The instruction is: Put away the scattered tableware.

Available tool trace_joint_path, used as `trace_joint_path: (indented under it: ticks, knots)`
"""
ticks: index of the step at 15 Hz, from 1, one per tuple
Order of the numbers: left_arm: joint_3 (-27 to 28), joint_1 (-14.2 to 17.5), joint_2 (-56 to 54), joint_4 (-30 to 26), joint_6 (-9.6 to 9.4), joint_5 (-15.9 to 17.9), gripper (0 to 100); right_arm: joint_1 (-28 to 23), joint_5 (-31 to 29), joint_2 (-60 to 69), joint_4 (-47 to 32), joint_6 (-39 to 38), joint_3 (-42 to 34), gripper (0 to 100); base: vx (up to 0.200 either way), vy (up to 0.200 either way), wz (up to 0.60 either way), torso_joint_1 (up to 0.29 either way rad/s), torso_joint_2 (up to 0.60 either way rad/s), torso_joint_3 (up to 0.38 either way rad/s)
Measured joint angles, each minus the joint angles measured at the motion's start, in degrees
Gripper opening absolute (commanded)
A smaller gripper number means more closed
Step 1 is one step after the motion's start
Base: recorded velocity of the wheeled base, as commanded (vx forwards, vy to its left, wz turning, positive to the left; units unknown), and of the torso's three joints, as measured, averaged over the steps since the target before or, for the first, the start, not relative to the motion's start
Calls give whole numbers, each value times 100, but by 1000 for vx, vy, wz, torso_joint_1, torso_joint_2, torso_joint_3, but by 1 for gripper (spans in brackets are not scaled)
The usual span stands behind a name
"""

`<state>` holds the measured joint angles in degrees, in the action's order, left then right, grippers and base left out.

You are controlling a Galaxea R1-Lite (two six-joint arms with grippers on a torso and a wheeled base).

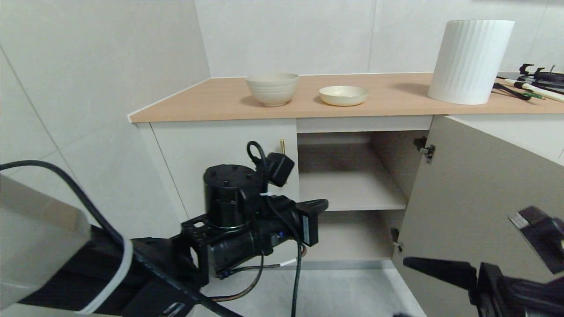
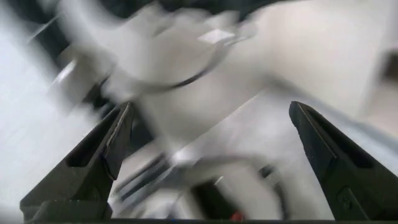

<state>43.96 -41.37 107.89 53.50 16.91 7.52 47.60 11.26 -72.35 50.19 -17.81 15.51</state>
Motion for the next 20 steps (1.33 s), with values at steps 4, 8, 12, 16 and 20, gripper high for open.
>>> trace_joint_path:
  ticks: [4, 8, 12, 16, 20]
  knots:
    - [-758, 753, -1150, -139, -33, -88, 0, -306, -1232, -728, -1414, 273, 1560, 100, 0, 0, 0, 0, 0, 0]
    - [-1097, 1484, -2253, -1037, -126, -95, 0, -369, -1536, -1102, -2712, 405, 2966, 100, 0, 0, 0, 0, 0, 0]
    - [-859, 1748, -2925, -1851, -156, -74, 100, -378, -1588, -1237, -3152, 372, 3582, 100, 0, 0, 0, 0, 0, 0]
    - [-700, 1969, -3033, -1801, -129, -61, 100, -581, -1610, -1235, -3156, 361, 3565, 100, 0, 0, 0, 0, 0, 0]
    - [-670, 2065, -3090, -1596, -150, -90, 100, -668, -1610, -1230, -3159, 361, 3584, 100, 0, 0, 0, 0, 0, 0]
